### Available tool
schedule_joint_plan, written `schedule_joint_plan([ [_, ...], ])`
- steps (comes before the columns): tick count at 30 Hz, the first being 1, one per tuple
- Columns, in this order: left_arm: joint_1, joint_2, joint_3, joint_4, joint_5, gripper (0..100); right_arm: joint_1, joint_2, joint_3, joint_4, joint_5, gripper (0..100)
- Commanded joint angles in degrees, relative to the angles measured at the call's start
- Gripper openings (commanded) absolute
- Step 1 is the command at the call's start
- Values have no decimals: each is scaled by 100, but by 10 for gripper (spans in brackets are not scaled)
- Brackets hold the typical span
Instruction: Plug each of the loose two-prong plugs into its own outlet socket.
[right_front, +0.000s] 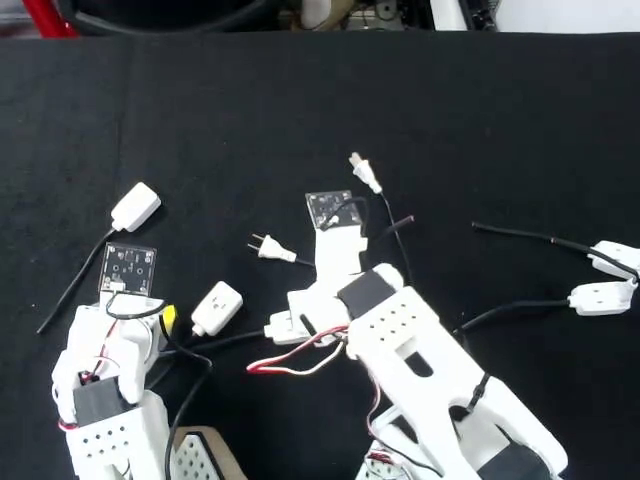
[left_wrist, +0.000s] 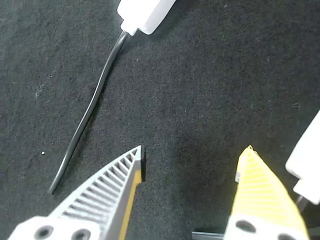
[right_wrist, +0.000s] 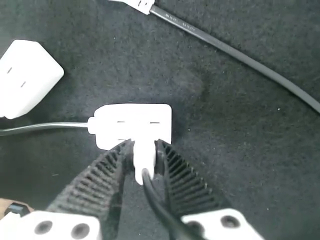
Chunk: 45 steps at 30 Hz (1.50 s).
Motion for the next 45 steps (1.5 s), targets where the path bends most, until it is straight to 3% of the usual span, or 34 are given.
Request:
schedule_joint_plan([
  [1,-13,-53,22,53,-62,296,176,22,-4,-53,-9,12],
  [14,-13,-53,22,53,-62,296,299,75,13,-53,176,12],
  [22,-13,-53,22,53,-62,296,-114,1587,-207,-484,141,12],
  [36,-13,-53,31,53,-62,296,-114,2123,-497,114,185,12],
  [45,-13,-53,40,26,-62,296,440,2123,-505,193,615,12],
])
